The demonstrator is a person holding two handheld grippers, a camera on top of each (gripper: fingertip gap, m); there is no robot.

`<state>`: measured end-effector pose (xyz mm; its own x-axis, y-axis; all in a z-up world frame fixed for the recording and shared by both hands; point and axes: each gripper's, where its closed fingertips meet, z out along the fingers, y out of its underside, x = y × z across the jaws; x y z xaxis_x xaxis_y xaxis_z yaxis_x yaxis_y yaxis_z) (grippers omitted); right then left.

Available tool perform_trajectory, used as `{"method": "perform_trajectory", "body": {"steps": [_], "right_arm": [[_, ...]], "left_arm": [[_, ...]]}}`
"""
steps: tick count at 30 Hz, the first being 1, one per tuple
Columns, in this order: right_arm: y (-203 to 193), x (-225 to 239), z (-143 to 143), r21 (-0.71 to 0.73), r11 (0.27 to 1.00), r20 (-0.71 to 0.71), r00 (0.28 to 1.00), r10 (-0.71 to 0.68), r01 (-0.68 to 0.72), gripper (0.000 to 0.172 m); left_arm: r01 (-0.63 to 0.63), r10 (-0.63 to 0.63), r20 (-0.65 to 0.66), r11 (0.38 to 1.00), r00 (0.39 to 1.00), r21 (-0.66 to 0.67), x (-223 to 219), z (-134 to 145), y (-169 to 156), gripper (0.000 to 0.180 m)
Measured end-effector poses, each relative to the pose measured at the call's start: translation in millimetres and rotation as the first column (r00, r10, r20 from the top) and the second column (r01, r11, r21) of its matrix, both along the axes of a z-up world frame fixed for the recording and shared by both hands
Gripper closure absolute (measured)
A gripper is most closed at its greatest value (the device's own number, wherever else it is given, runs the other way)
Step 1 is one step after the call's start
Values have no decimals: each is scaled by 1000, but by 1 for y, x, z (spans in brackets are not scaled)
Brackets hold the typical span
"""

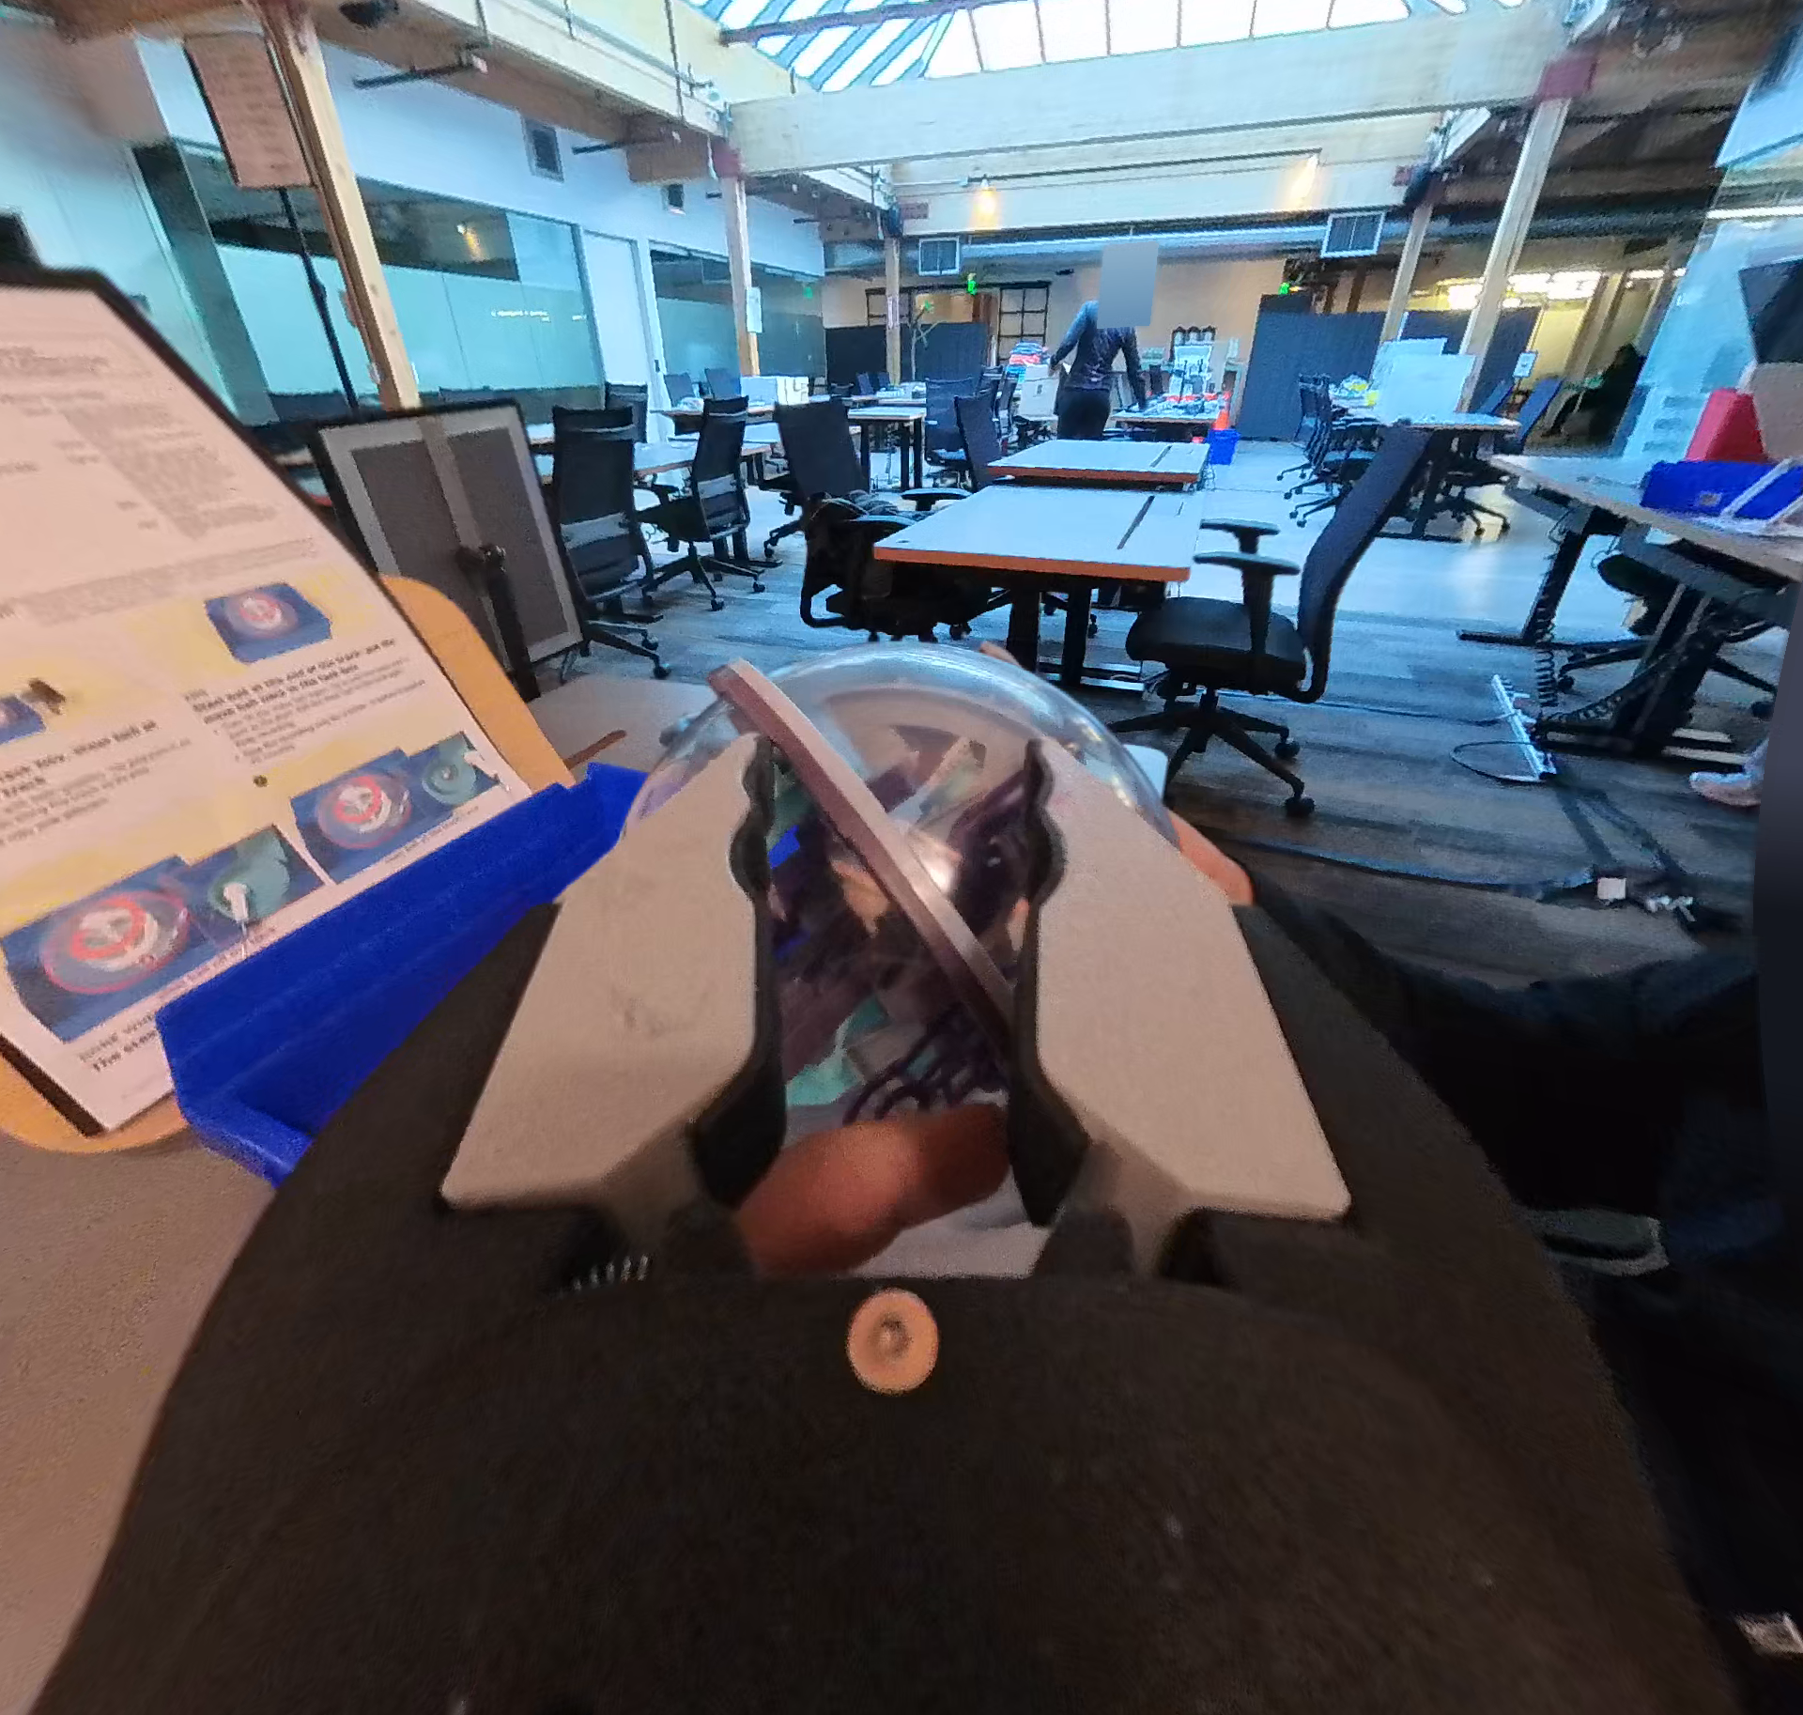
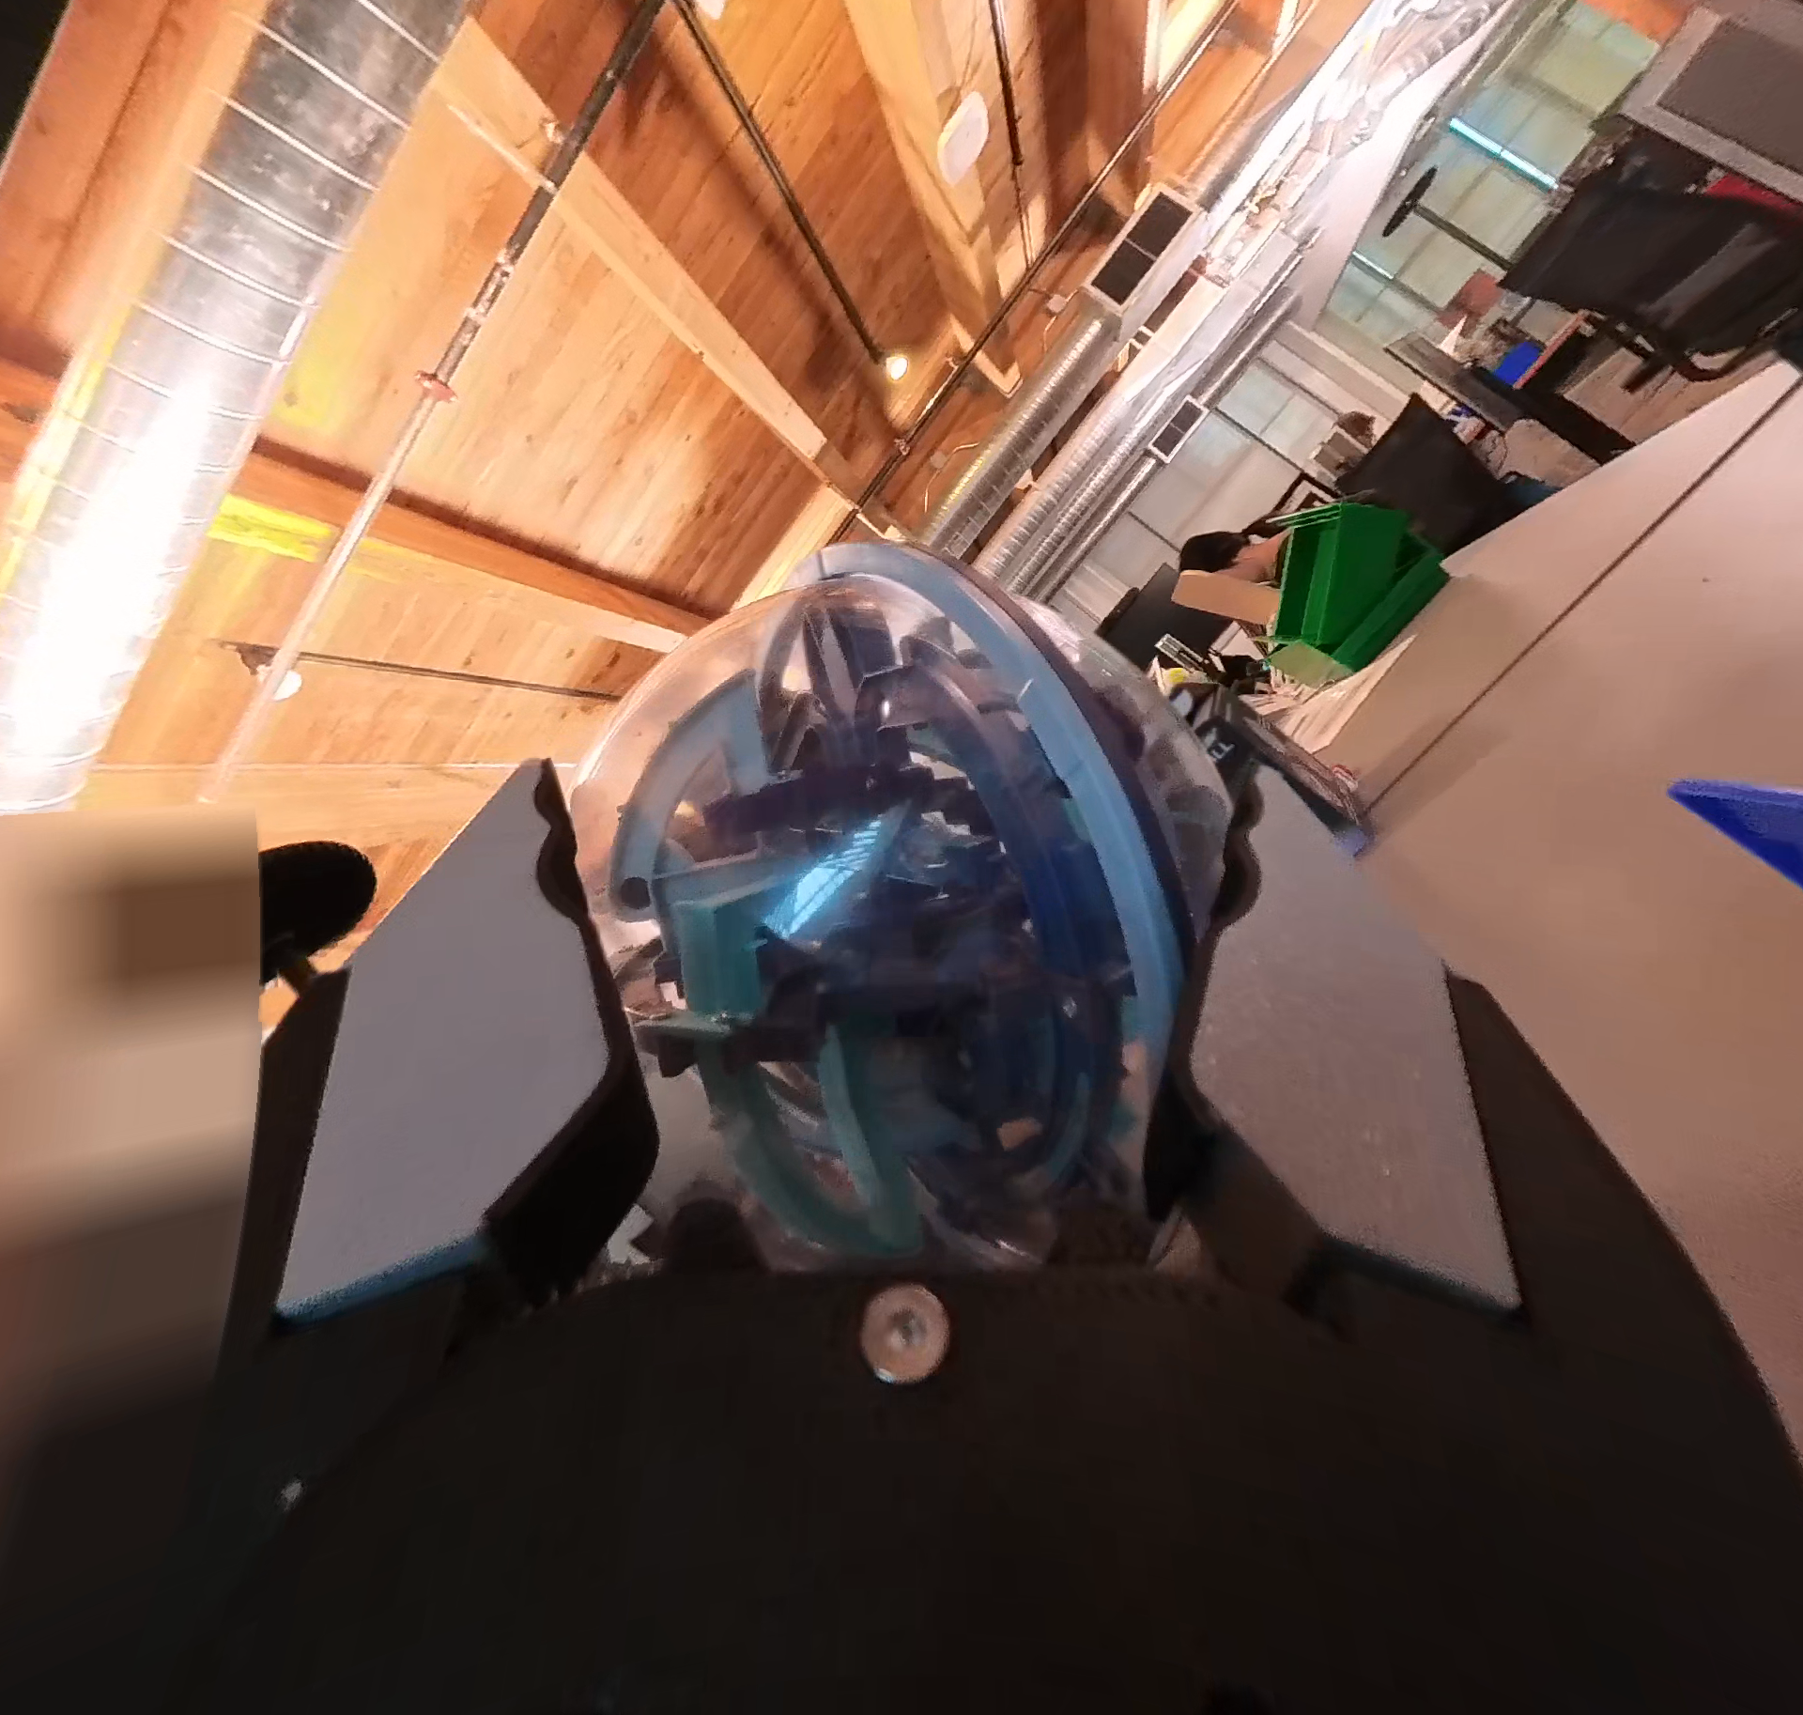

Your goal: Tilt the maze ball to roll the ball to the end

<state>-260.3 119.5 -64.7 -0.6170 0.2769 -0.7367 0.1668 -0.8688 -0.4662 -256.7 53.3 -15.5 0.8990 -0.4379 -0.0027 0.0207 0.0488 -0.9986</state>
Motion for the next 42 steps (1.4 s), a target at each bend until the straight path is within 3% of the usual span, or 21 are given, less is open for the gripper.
{"method": "perform_trajectory", "body": {"steps": [6, 12, 16, 18, 20, 23, 26, 28, 31, 39, 42], "right_arm": [[17, -12, -23, -93, 995, 47, 998, 33, -28, 53], [27, -32, -55, -58, 995, 178, 981, -74, 85, 45], [50, -42, -81, -94, 981, 256, 957, -140, 169, 51], [54, -49, -97, -95, 983, 287, 950, -122, 155, 46], [53, -51, -105, -100, 987, 294, 952, -88, 122, 52], [53, -51, -110, -47, 994, 310, 947, -84, 103, 63], [52, -56, -123, 44, 994, 324, 940, -109, 100, 63], [53, -57, -125, 61, 993, 321, 940, -117, 103, 75], [51, -58, -126, 87, 991, 320, 939, -122, 99, 88], [60, -50, -122, 125, 987, 215, 968, -129, 104, 167], [58, -45, -118, 156, 985, 180, 978, -104, 76, 170]], "left_arm": [[11, -7, 89, 999, 996, -49, -18, -18, 14, 141], [21, -6, 204, 997, 979, -73, -47, -45, 38, 155], [11, 16, 280, 996, 960, -93, -66, -72, 54, 161], [38, 3, 313, 992, 950, -124, -72, -89, 62, 165], [82, -32, 374, 989, 927, -120, -76, -93, 63, 166], [64, -13, 373, 990, 928, -125, -76, -96, 60, 180], [44, 6, 297, 986, 955, -162, -60, -113, 56, 180], [-13, 60, 303, 988, 951, -154, -68, -119, 53, 180], [-5, 69, 357, 984, 932, -177, -77, -128, 49, 180], [-16, 83, 407, 986, 910, -165, -84, -135, 40, 179], [-19, 84, 403, 986, 911, -163, -85, -136, 38, 178]]}}
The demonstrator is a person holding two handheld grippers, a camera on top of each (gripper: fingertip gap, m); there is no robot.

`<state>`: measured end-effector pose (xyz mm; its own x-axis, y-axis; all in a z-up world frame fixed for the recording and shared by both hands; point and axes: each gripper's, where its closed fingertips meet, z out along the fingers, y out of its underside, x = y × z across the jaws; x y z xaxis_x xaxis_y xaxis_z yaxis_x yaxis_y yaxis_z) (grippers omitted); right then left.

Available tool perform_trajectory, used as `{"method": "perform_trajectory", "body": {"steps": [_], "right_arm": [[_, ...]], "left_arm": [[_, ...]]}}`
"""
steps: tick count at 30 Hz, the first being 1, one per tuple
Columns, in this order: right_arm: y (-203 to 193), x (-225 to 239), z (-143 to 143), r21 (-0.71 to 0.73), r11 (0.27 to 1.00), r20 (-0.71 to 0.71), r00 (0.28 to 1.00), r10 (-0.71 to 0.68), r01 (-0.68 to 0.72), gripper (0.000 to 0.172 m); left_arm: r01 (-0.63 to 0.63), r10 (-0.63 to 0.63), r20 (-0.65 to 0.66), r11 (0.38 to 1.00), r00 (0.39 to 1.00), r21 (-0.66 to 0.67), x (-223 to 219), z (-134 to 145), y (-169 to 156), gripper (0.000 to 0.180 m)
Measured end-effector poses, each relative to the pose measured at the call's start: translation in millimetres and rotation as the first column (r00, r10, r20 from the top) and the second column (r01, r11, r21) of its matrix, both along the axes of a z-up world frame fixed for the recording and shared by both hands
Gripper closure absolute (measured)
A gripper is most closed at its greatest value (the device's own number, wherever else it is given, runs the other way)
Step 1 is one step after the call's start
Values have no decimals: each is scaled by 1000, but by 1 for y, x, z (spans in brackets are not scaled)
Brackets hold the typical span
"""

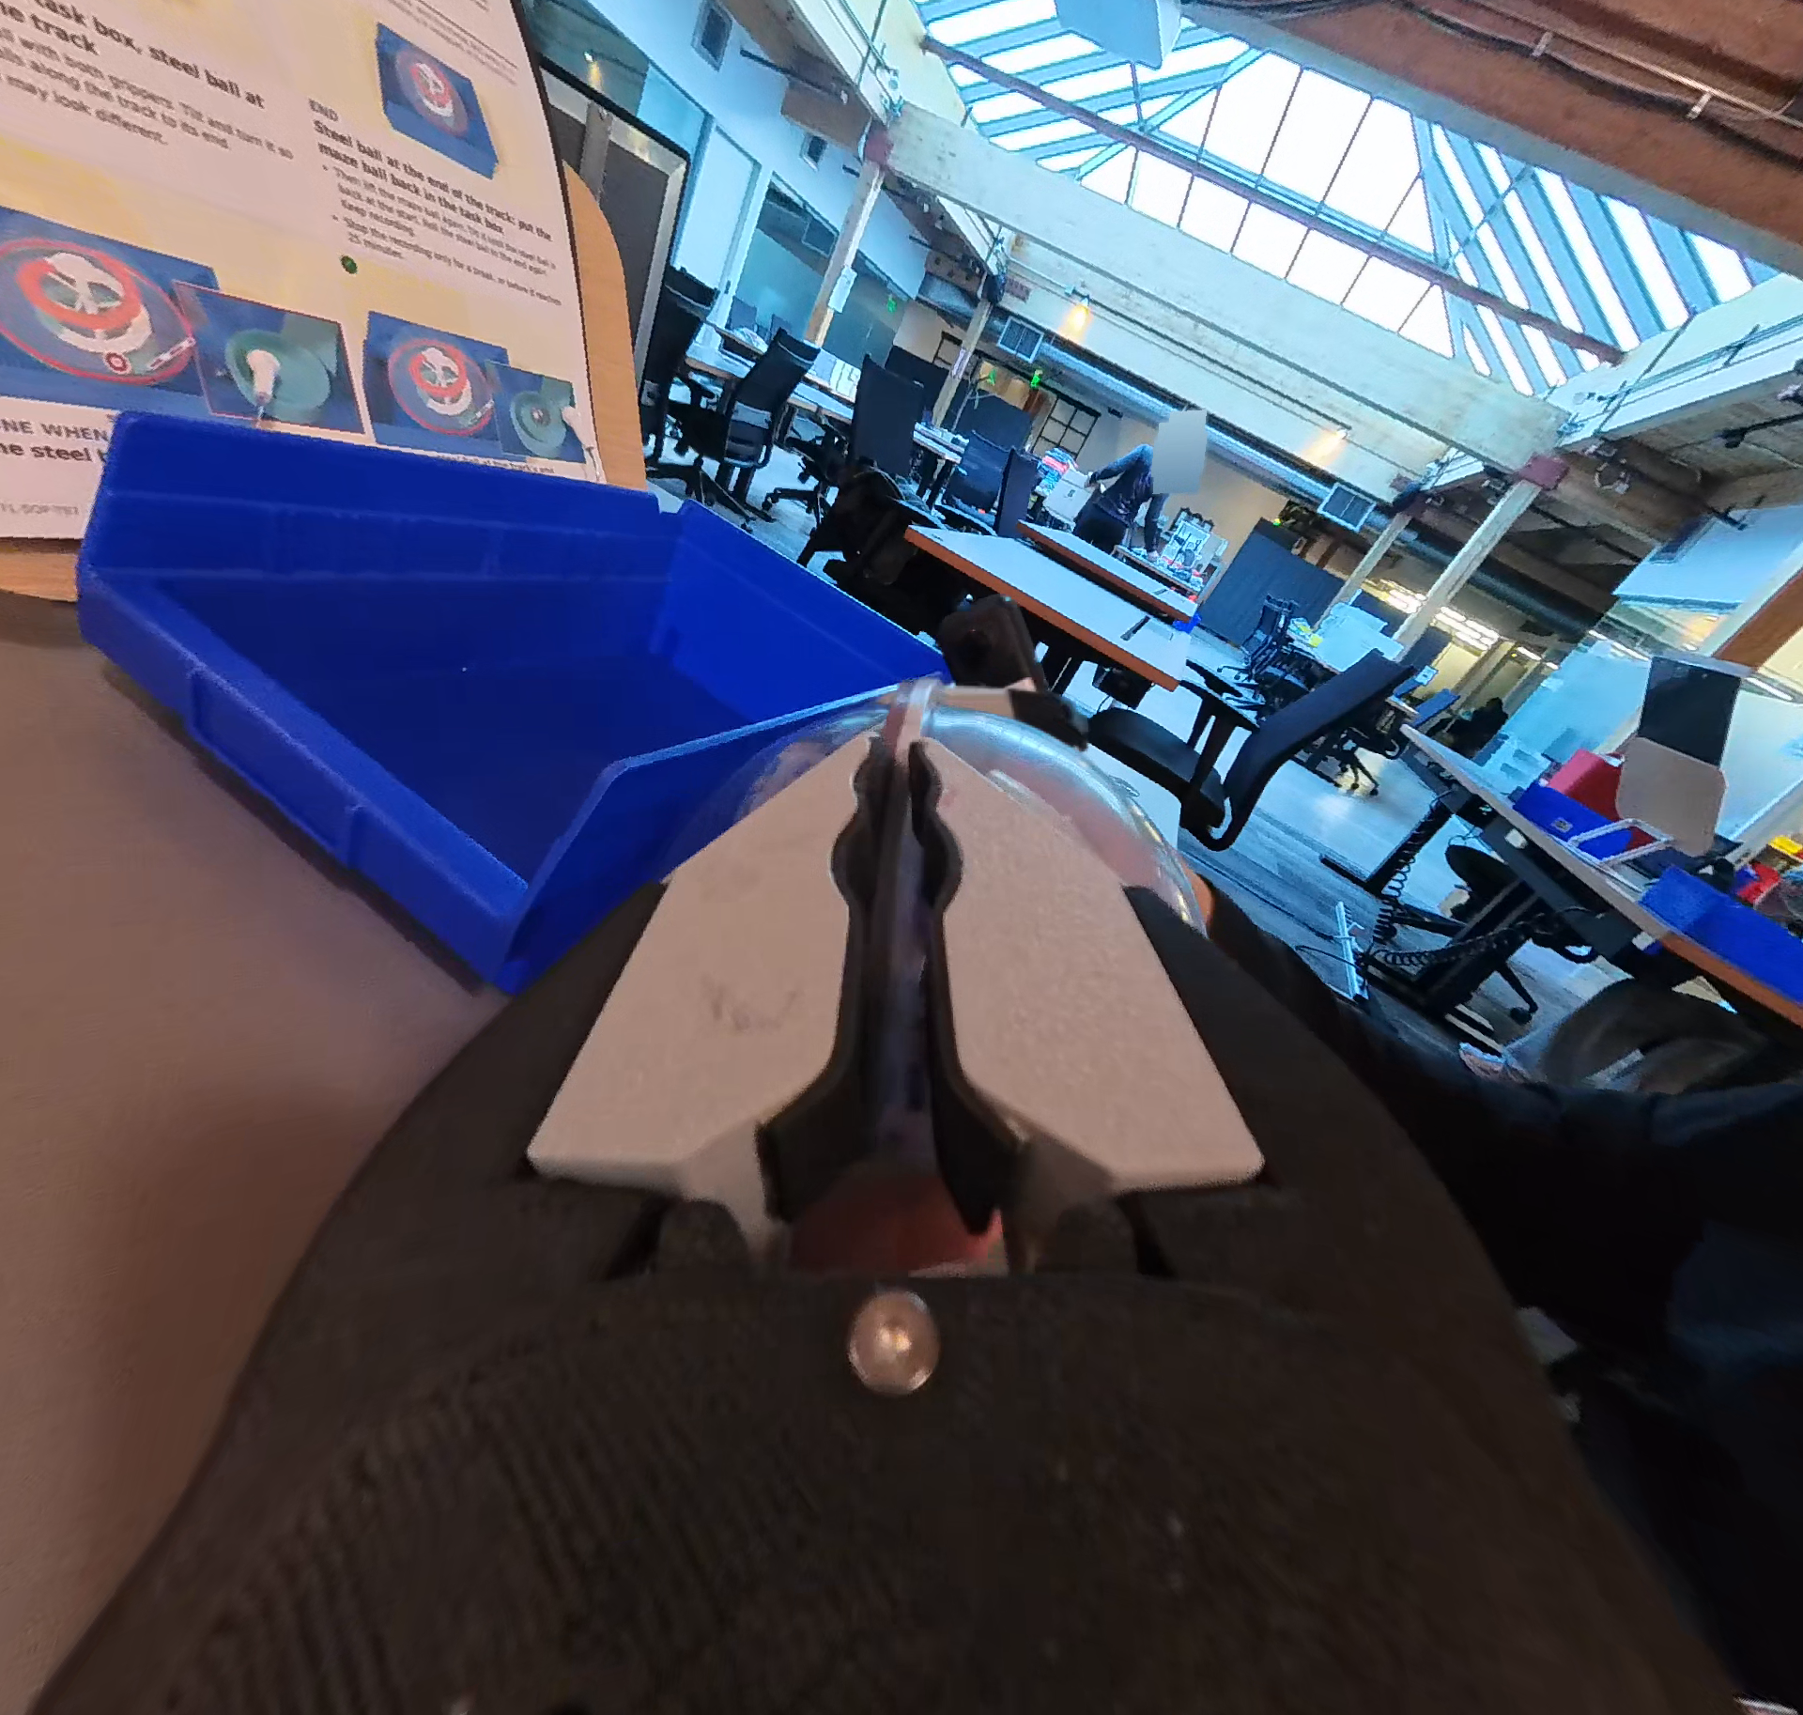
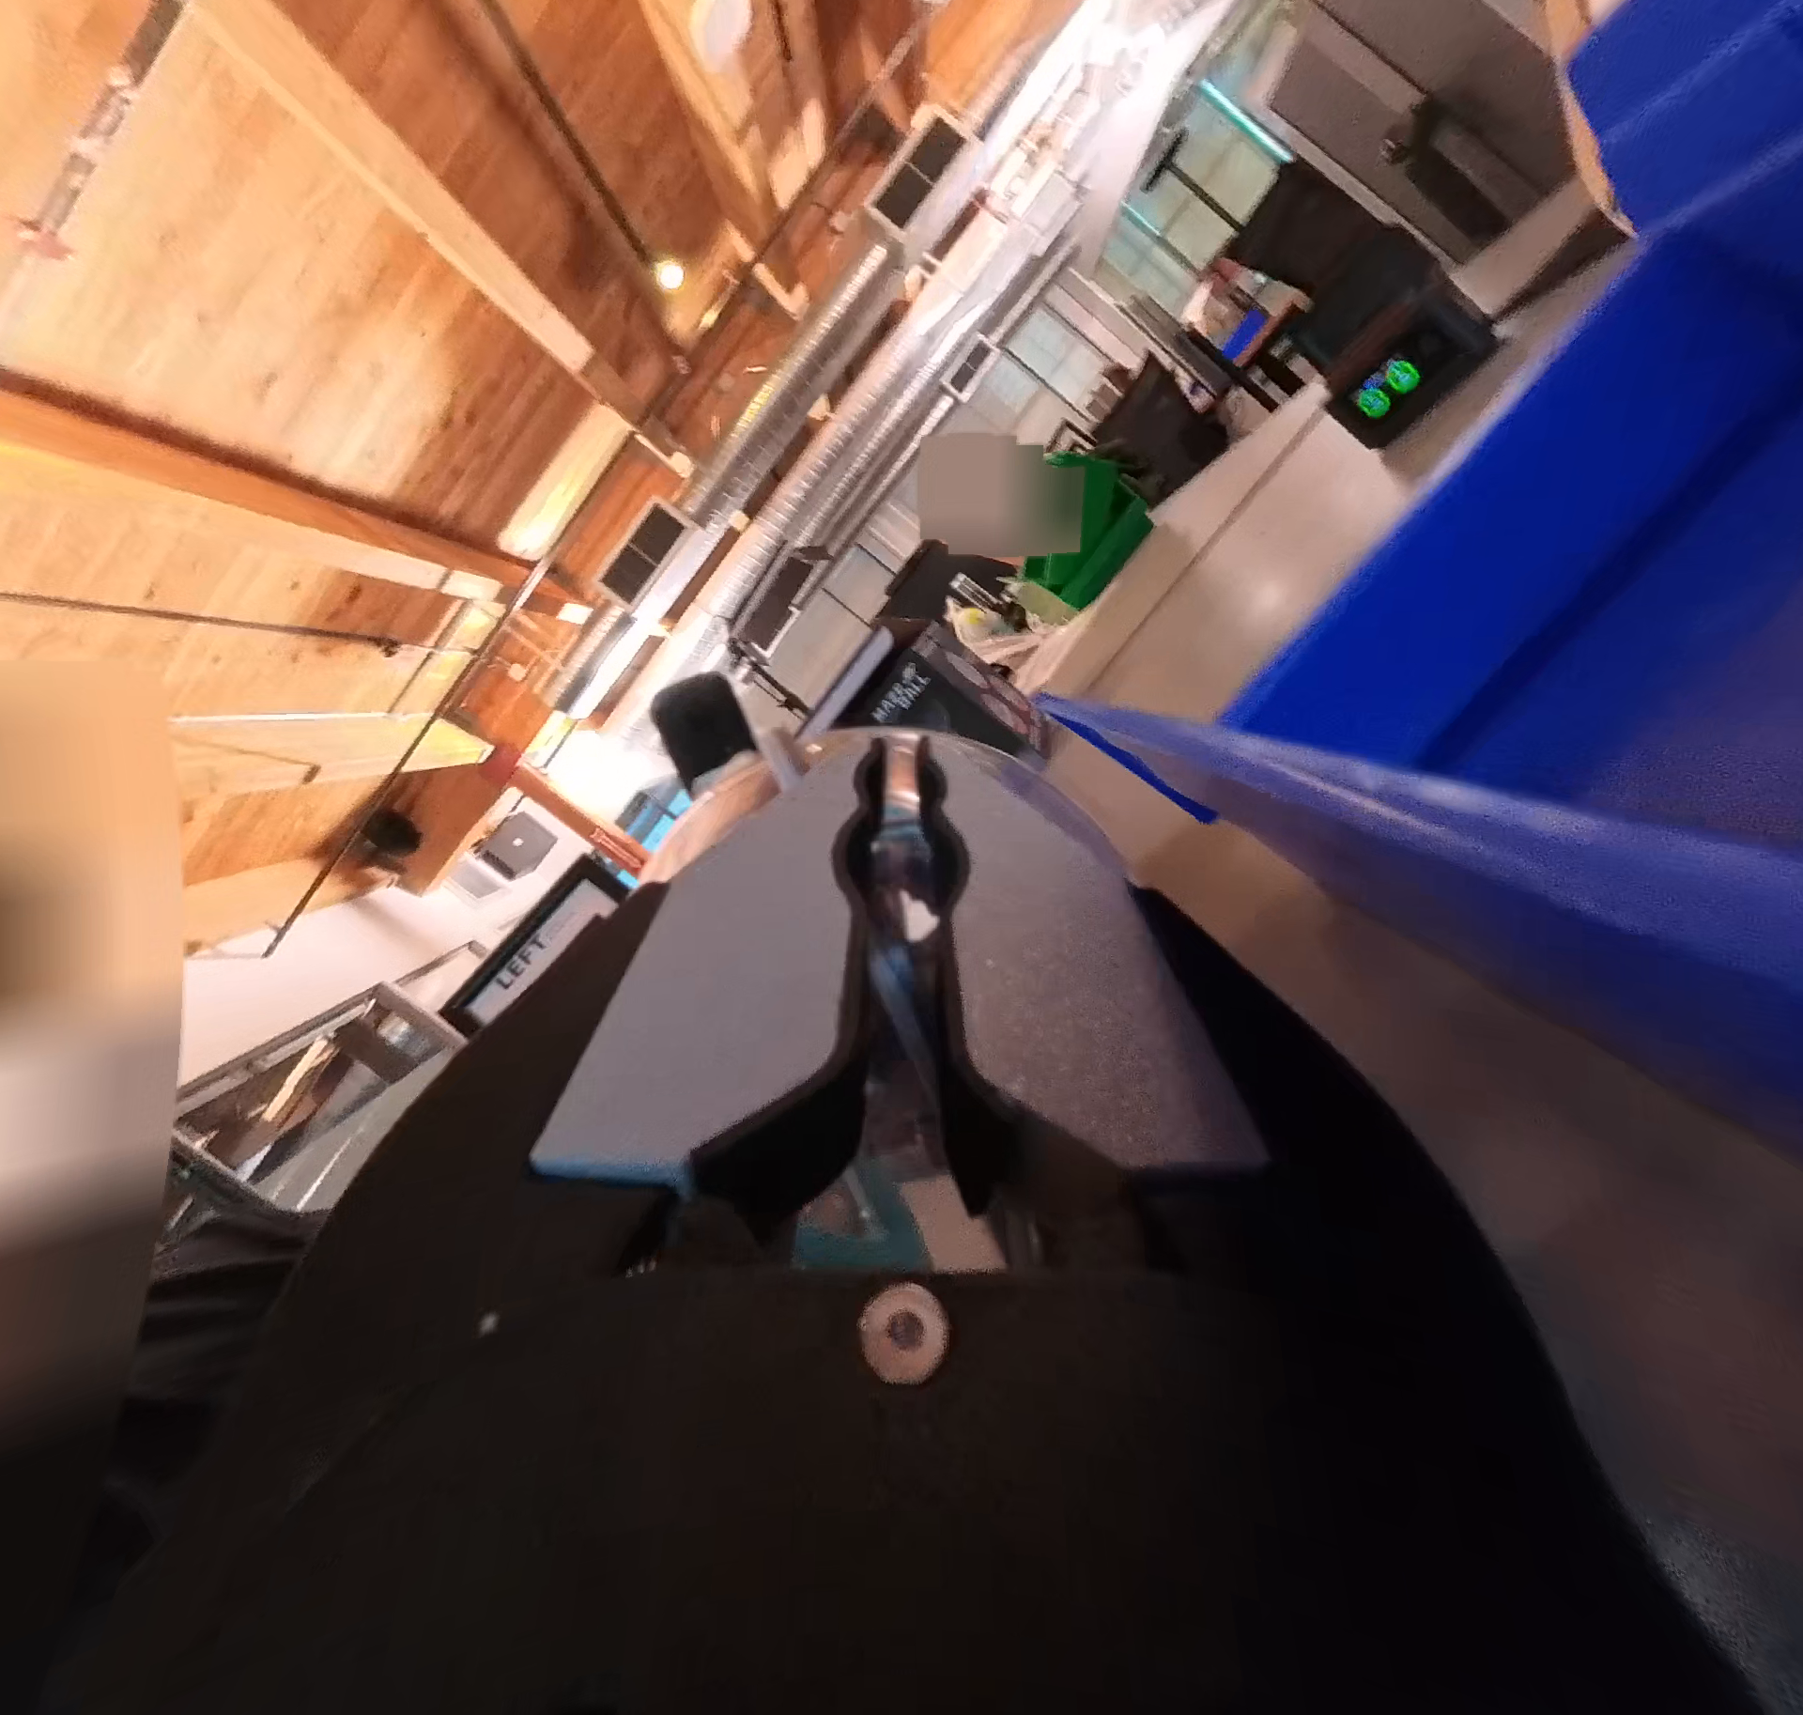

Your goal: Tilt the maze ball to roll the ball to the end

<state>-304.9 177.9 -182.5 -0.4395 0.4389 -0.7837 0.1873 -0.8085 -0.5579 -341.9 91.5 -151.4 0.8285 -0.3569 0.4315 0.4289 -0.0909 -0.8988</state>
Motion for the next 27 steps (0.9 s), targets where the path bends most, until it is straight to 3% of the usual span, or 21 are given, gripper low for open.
{"method": "perform_trajectory", "body": {"steps": [2, 4, 5, 6, 8, 10, 11, 15, 16, 17, 20, 27], "right_arm": [[1, 6, 14, 37, 999, -53, 999, 3, -1, 156], [-4, 11, 16, 176, 984, -34, 999, 17, -11, 145], [-5, 13, 13, 261, 965, -5, 1000, 7, -5, 134], [-4, 14, 11, 331, 944, 26, 1000, -10, 1, 110], [-14, 22, 16, 436, 899, 27, 999, 24, -33, 102], [-31, 31, 26, 521, 851, 17, 997, 76, -74, 61], [-37, 31, 28, 573, 817, 30, 998, 59, -65, 43], [-59, 19, -4, 830, 547, 157, 987, -43, -108, 35], [-64, 15, -12, 842, 523, 179, 983, -42, -131, 31], [-71, 14, -16, 825, 542, 193, 981, -5, -160, 33], [-71, 12, -22, 769, 609, 204, 978, 52, -193, 31], [-51, 17, -30, 669, 709, 204, 972, 116, -224, 31]], "left_arm": [[6, -6, 5, 1000, 1000, 4, 0, 0, -1, 177], [7, -7, 13, 1000, 1000, 3, -2, -1, -2, 175], [5, -5, 14, 1000, 1000, 1, -3, -1, -2, 176], [1, -1, 14, 1000, 1000, -1, -4, -2, -2, 176], [-2, 2, 11, 1000, 1000, -3, -4, -2, -1, 175], [-6, 6, 0, 1000, 1000, -1, -4, -2, 1, 174], [-12, 12, -6, 1000, 1000, -3, -5, -2, 3, 174], [18, -18, -11, 1000, 1000, -1, 2, -1, 7, 172], [31, -31, -4, 1000, 1000, 0, 4, 0, 8, 170], [41, -41, -3, 999, 999, -1, 6, 0, 8, 169], [79, -80, -42, 996, 996, -29, 10, -6, 4, 143], [161, -166, -180, 986, 970, -40, 1, -26, -19, 144]]}}
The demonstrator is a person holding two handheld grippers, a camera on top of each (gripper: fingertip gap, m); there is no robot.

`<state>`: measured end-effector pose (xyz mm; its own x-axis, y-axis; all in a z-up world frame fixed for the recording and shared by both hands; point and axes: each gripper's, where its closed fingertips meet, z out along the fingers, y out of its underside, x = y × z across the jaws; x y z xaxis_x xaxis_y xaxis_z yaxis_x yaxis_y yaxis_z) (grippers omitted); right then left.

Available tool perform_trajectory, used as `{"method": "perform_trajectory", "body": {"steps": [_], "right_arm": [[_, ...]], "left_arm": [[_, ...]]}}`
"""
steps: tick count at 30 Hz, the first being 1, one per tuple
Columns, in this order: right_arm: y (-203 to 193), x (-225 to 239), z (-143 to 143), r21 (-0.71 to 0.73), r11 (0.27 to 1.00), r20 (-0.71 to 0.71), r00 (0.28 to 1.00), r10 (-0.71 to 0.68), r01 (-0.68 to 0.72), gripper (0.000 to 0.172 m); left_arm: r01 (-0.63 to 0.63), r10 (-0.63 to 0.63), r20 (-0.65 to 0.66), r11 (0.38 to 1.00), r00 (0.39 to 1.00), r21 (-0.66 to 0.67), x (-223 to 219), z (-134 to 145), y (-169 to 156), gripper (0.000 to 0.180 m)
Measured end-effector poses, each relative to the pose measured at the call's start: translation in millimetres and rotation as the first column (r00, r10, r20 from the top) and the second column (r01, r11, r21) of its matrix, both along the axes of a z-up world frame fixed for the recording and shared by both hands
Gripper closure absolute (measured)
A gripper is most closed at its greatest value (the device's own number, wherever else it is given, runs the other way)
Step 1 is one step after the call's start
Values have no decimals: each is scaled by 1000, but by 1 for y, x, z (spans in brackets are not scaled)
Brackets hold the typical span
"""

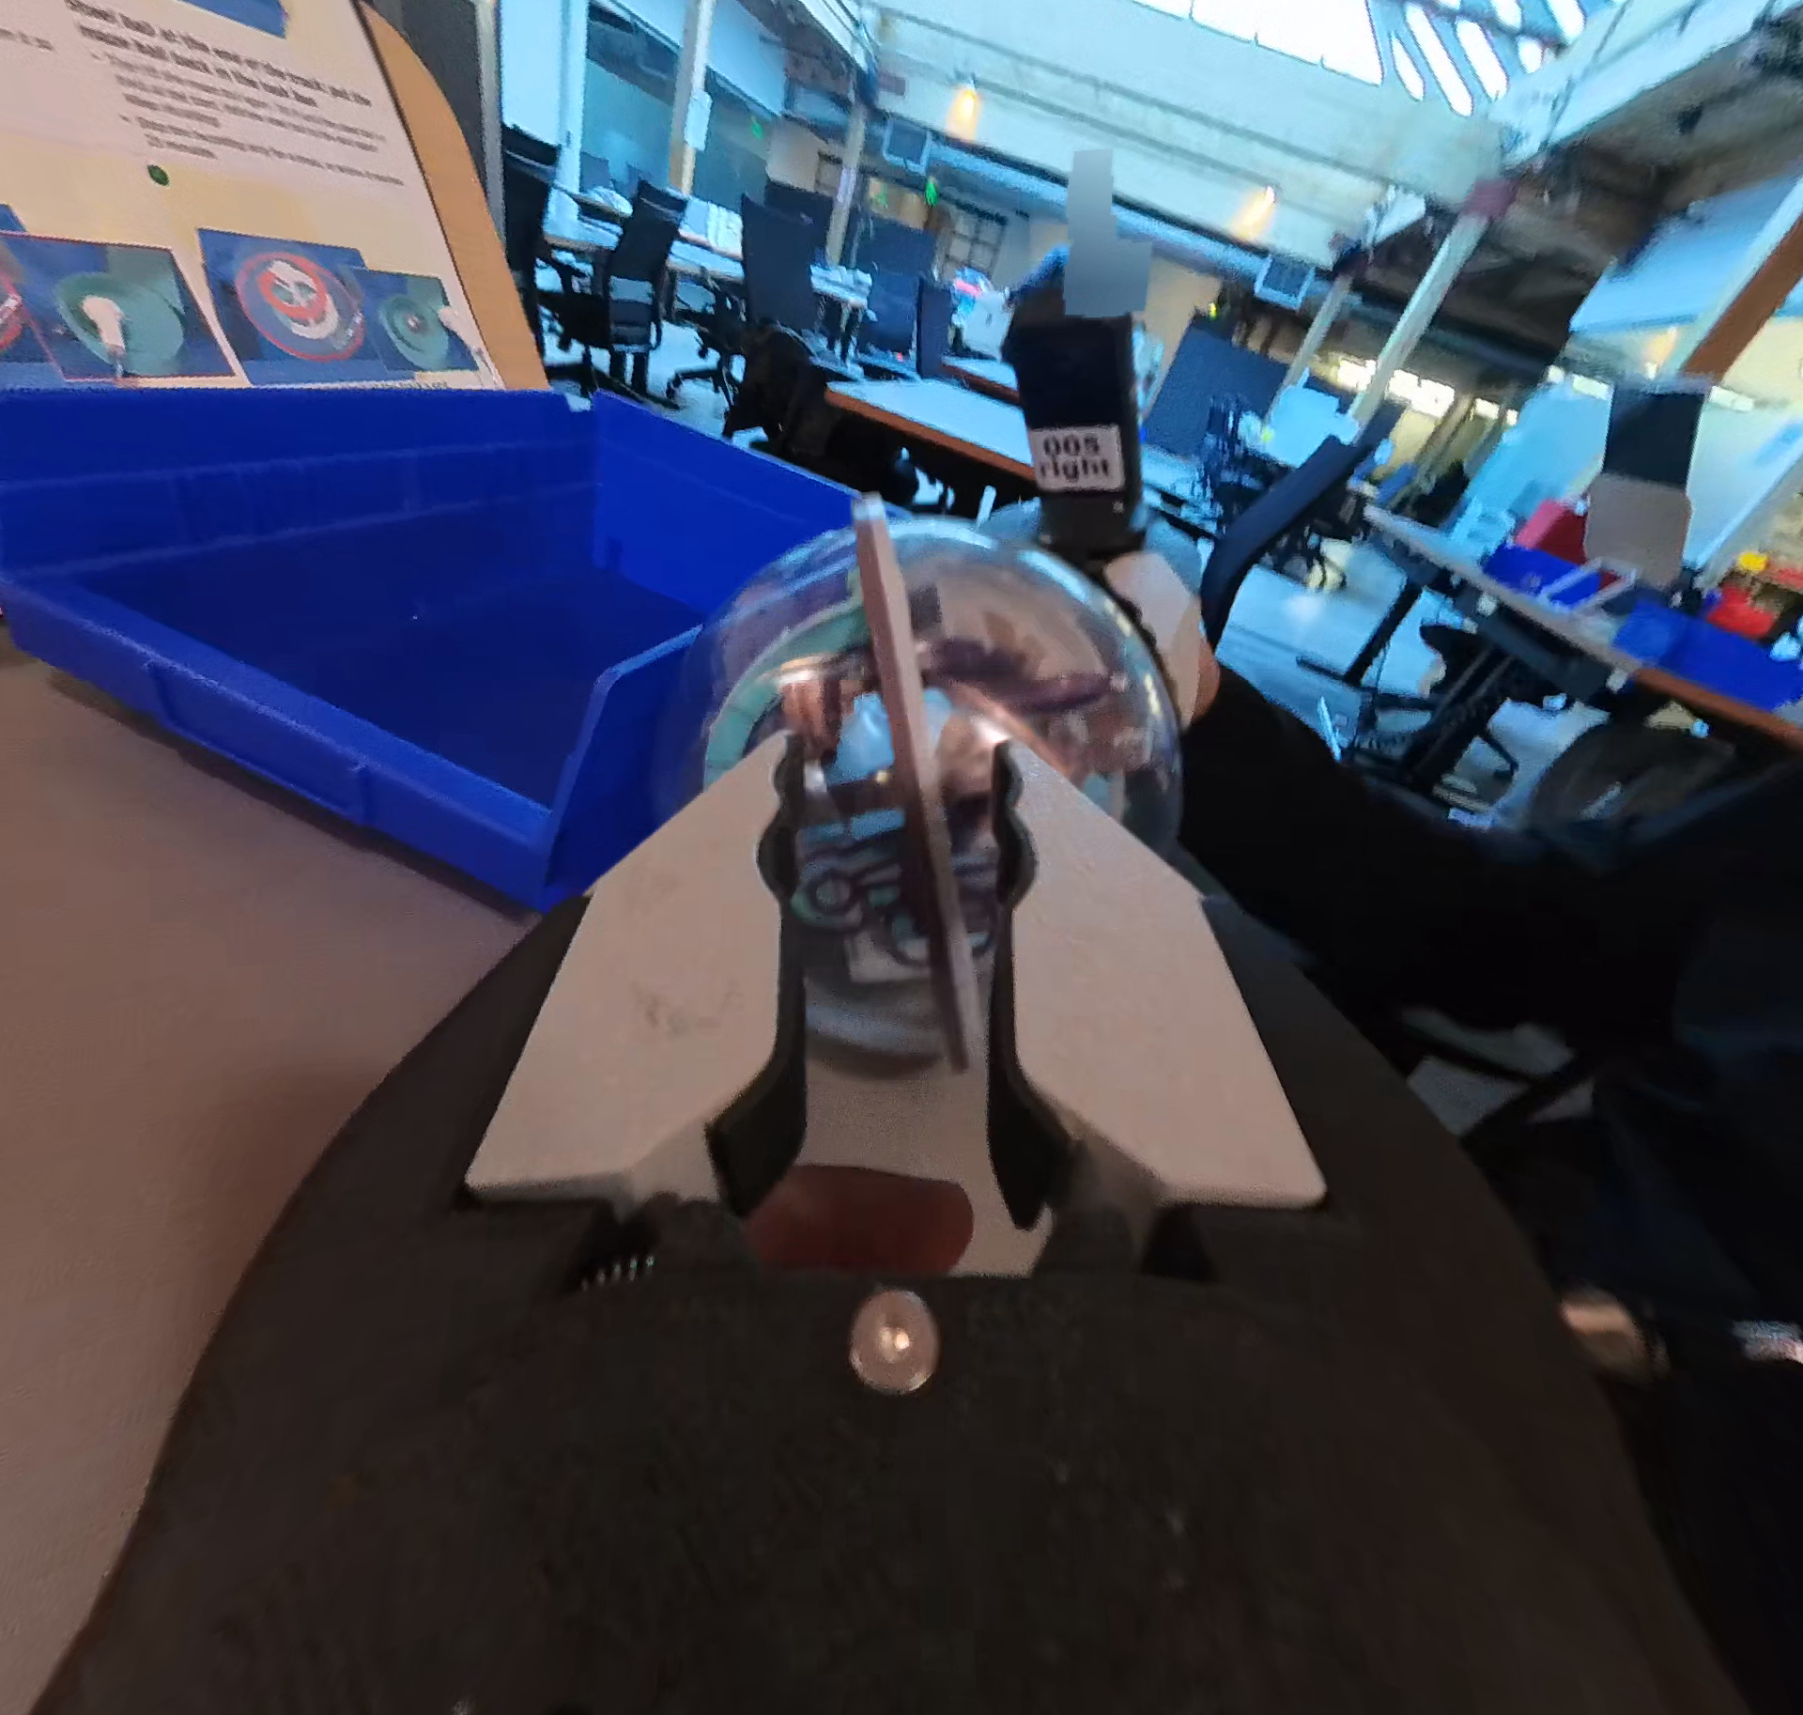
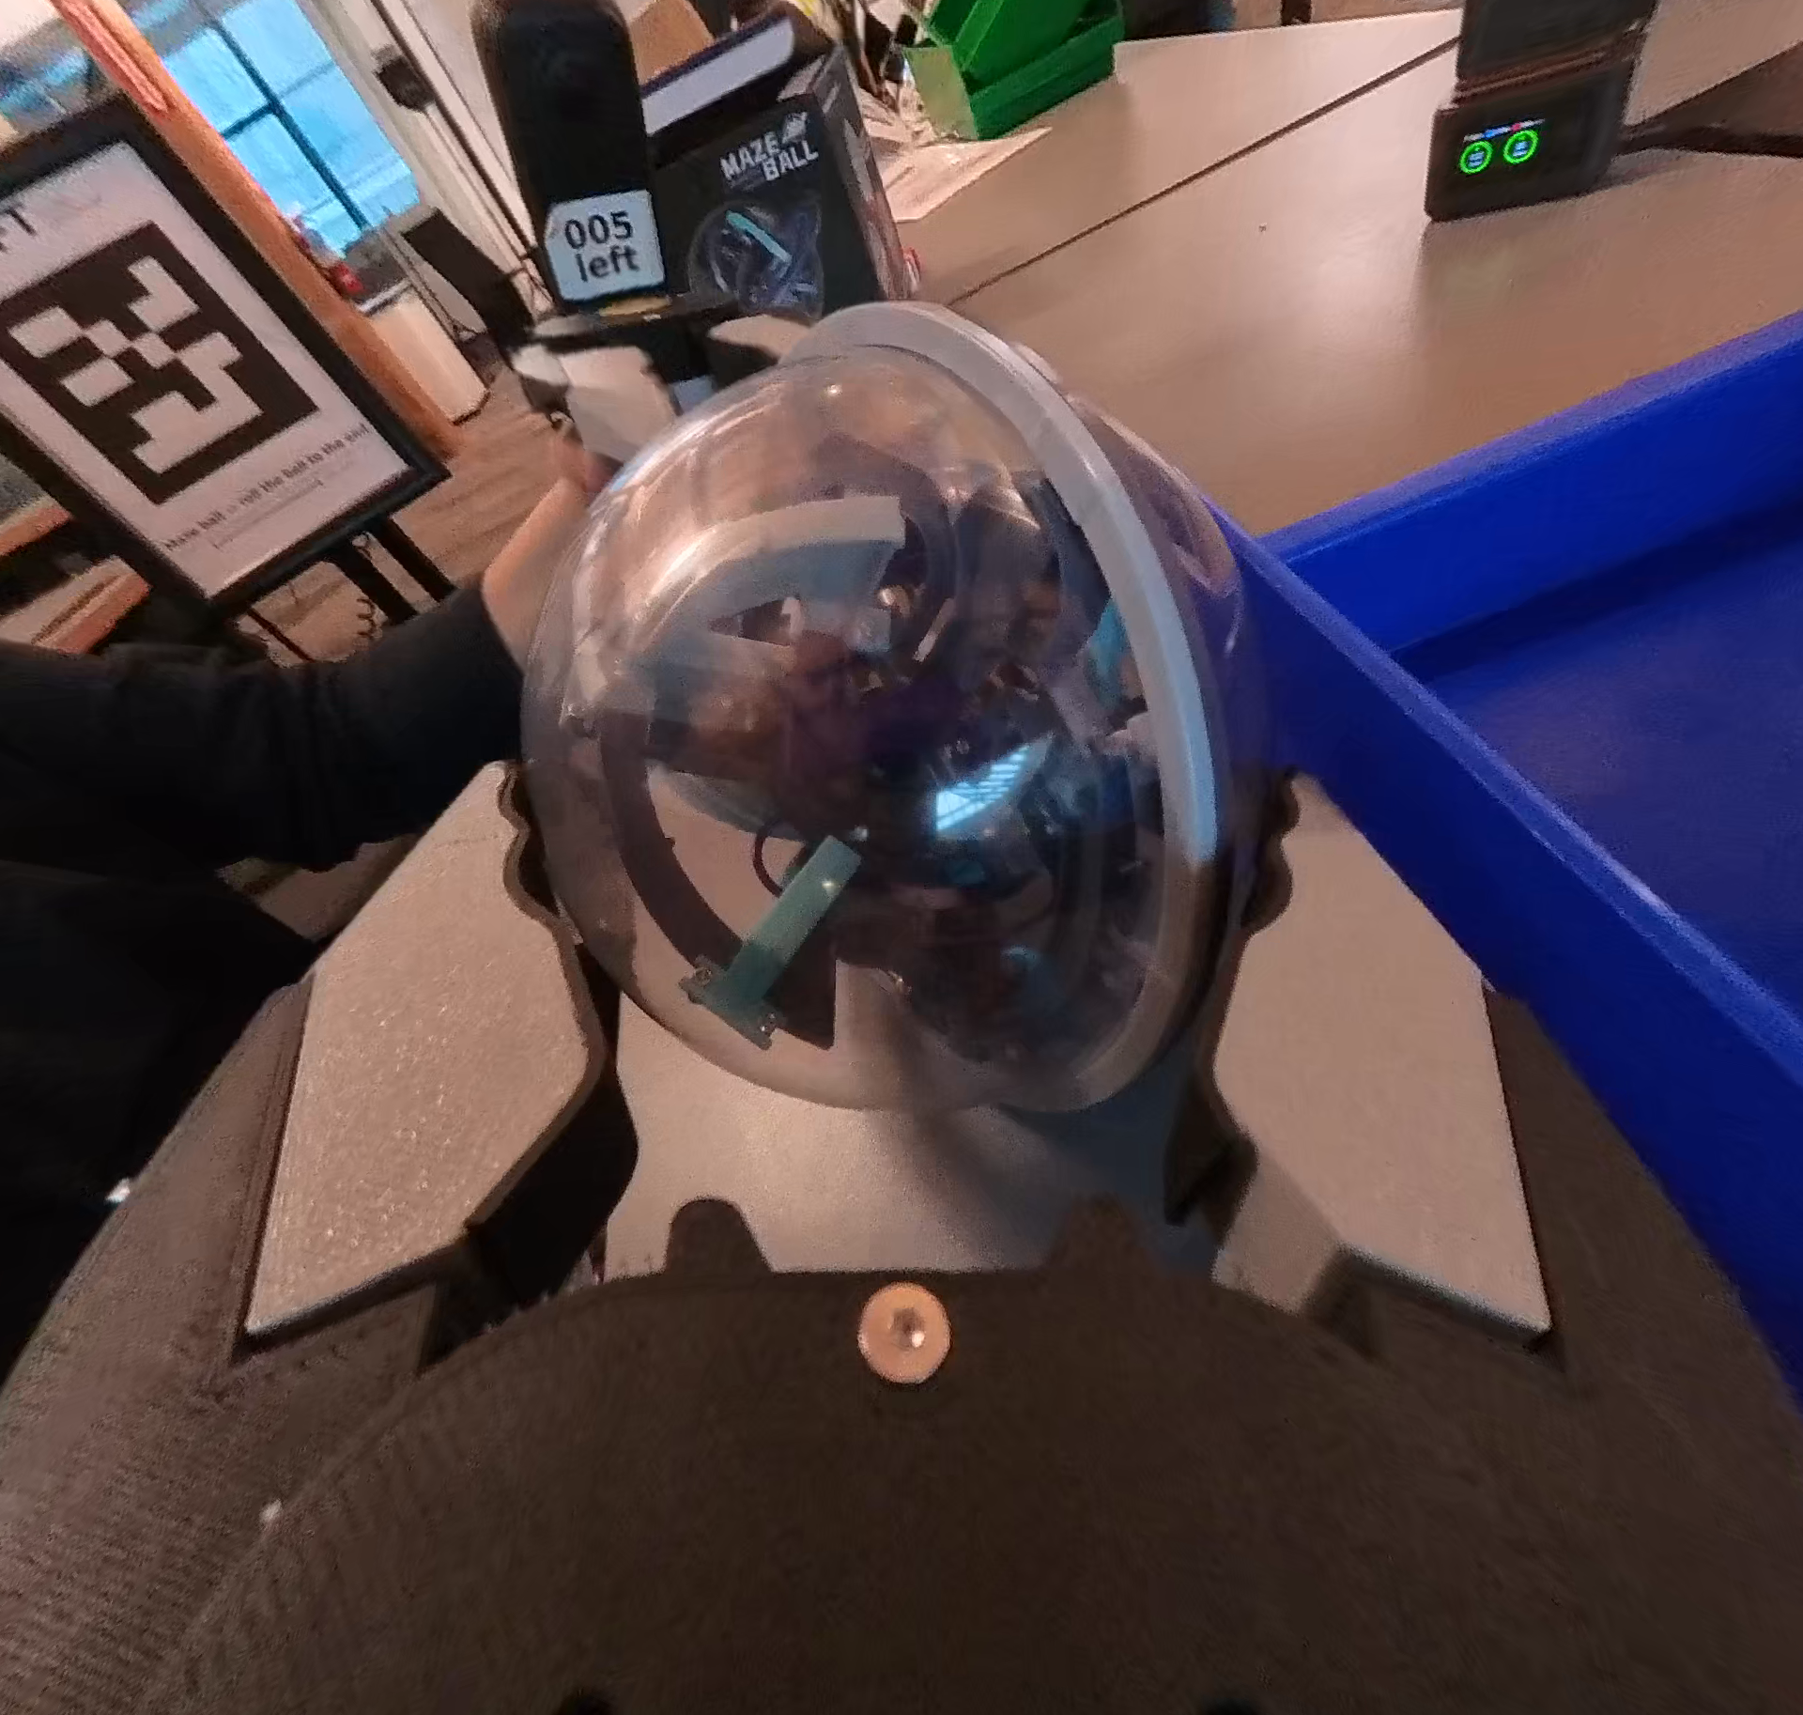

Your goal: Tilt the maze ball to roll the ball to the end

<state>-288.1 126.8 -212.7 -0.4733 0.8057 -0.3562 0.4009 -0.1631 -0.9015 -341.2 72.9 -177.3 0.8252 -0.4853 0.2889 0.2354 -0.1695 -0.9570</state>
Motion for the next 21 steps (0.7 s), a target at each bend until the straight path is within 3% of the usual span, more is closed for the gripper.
{"method": "perform_trajectory", "body": {"steps": [3, 7, 10, 21], "right_arm": [[2, 0, 0, -25, 1000, -10, 1000, 12, -13, 31], [3, 0, 1, -77, 997, -12, 1000, 27, -28, 31], [6, -1, 3, -143, 989, -34, 999, 31, -36, 32], [20, -1, 18, -307, 951, -115, 993, 4, -39, 35]], "left_arm": [[86, -86, -89, 996, 992, -9, 6, -16, -5, 147], [114, -102, -99, 985, 990, 127, 8, -10, -6, 160], [111, -97, -105, 984, 990, 137, 9, -8, -5, 165], [105, -55, -304, 983, 951, 152, 30, -25, -9, 159]]}}
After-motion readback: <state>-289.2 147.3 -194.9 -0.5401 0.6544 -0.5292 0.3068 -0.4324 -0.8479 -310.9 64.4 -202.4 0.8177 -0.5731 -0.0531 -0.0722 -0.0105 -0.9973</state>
